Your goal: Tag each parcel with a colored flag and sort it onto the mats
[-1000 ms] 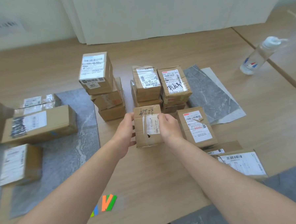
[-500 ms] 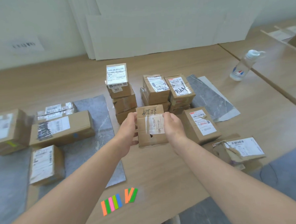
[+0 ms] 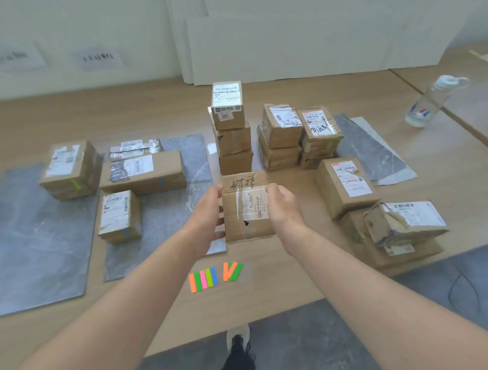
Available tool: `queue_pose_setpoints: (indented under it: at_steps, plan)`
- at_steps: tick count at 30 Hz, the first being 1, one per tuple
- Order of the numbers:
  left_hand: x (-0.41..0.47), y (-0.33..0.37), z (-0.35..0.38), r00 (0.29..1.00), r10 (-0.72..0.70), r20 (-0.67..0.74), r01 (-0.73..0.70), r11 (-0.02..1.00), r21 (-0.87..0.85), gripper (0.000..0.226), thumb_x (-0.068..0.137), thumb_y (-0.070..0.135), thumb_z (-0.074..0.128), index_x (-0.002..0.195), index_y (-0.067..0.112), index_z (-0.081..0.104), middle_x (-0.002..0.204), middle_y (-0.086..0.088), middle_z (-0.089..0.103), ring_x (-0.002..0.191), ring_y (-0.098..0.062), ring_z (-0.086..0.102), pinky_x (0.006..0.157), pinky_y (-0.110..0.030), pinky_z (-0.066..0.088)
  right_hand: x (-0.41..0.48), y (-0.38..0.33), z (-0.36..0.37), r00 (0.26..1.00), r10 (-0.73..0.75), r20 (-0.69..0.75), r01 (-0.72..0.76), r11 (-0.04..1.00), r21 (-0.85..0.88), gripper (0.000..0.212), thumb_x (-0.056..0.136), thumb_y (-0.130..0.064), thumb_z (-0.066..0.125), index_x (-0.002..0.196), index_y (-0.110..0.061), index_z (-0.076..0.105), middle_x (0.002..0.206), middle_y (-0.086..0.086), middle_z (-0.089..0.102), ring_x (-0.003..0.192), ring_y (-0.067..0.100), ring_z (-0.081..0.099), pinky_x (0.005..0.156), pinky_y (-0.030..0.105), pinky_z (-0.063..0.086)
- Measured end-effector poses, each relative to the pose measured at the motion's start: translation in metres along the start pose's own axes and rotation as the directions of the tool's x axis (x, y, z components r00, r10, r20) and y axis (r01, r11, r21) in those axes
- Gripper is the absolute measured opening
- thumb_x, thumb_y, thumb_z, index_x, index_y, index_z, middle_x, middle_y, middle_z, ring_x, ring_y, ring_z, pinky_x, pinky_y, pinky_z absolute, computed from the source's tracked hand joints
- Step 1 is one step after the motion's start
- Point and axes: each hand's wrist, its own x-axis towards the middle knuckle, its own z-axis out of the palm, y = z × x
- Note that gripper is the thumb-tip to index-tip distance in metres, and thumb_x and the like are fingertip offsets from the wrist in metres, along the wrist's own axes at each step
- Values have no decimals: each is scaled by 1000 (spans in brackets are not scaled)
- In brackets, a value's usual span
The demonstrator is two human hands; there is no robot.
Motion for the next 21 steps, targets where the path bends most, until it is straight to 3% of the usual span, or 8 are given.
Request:
queue_pose_setpoints:
  at_steps: [4,9,13,17,21]
  plan:
    - [-30,-31,-24,998,-31,-46,29,999,-38,32,101,45,39,91,30,65,92,-1,67,87,-20,65,95,-44,54,-37,22,18,999,-7,44,8,1000,-24,53,66,-57,35,86,-16,64,103,9,70,95,31,67,88,47,55]
    - [-59,-42,-69,993,-32,-115,20,995,-100,29,101,46,39,97,30,64,94,-1,67,91,-21,65,100,-48,52,-67,17,48,992,-26,127,33,998,-51,54,65,-58,35,83,-16,63,106,10,68,97,30,66,86,42,53]
    - [-71,-50,-111,984,-20,-175,-3,991,-131,30,103,46,36,98,33,63,93,0,67,90,-21,65,101,-48,51,-91,12,84,980,-75,184,88,994,-63,46,70,-54,36,77,-15,59,97,12,68,81,24,59,72,38,47]
    - [-81,-59,-156,977,-45,-207,9,985,-171,35,101,50,39,108,29,66,96,0,71,98,-23,68,99,-49,53,-114,10,123,972,-74,223,94,992,-80,51,75,-49,37,88,-5,58,90,8,64,78,22,55,69,36,43]
    - [-87,-70,-204,979,-45,-199,9,984,-179,37,101,48,39,94,28,69,90,1,71,93,-23,67,97,-46,54,-135,12,167,969,-74,235,99,990,-97,38,81,-45,39,78,-12,56,81,3,60,76,22,53,69,36,40]
